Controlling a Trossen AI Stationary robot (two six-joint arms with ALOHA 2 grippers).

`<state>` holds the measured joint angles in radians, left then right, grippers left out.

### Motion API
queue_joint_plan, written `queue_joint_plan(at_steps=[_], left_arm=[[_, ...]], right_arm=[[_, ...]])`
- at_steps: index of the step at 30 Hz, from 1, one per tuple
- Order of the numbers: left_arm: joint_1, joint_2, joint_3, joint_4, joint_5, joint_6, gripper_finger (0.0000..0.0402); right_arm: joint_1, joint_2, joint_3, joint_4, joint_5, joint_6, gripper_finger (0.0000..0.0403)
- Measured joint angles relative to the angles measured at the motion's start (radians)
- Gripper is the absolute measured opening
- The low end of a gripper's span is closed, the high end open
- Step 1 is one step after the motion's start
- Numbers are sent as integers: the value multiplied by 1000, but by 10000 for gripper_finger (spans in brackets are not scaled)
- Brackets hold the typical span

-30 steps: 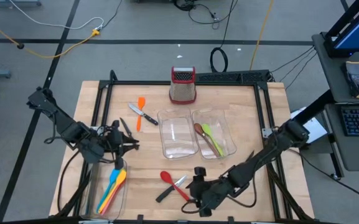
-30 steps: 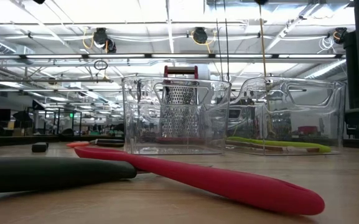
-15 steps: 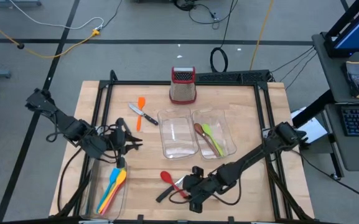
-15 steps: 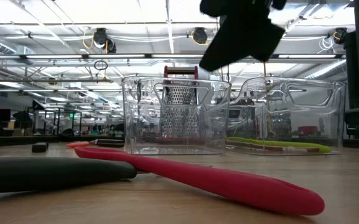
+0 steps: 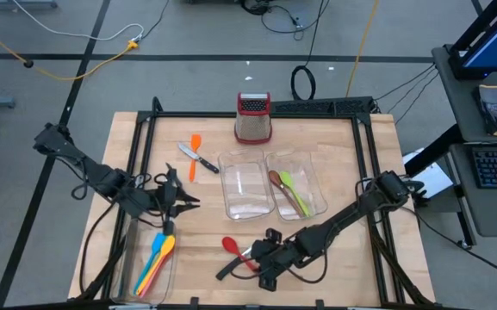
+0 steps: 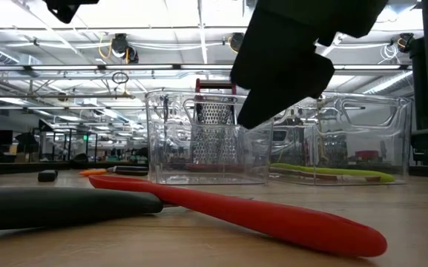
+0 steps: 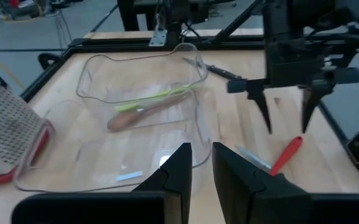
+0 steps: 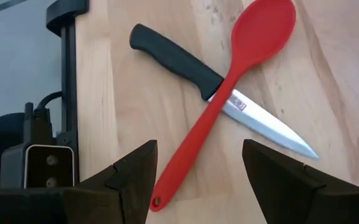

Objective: Pick & Place Kitchen Items
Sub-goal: Put the red serving spoon into the right transparent bin

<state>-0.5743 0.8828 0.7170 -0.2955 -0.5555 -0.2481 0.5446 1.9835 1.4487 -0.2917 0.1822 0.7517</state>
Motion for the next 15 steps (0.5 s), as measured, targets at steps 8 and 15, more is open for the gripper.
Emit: queue_joint_plan(at_steps=[8, 15], left_arm=[[0, -28, -28, 17, 33, -15, 65], [0, -26, -28, 17, 33, -12, 65]], right_arm=[[-9, 44, 1, 39, 0, -9, 231], [-17, 137, 8, 70, -51, -5, 231]])
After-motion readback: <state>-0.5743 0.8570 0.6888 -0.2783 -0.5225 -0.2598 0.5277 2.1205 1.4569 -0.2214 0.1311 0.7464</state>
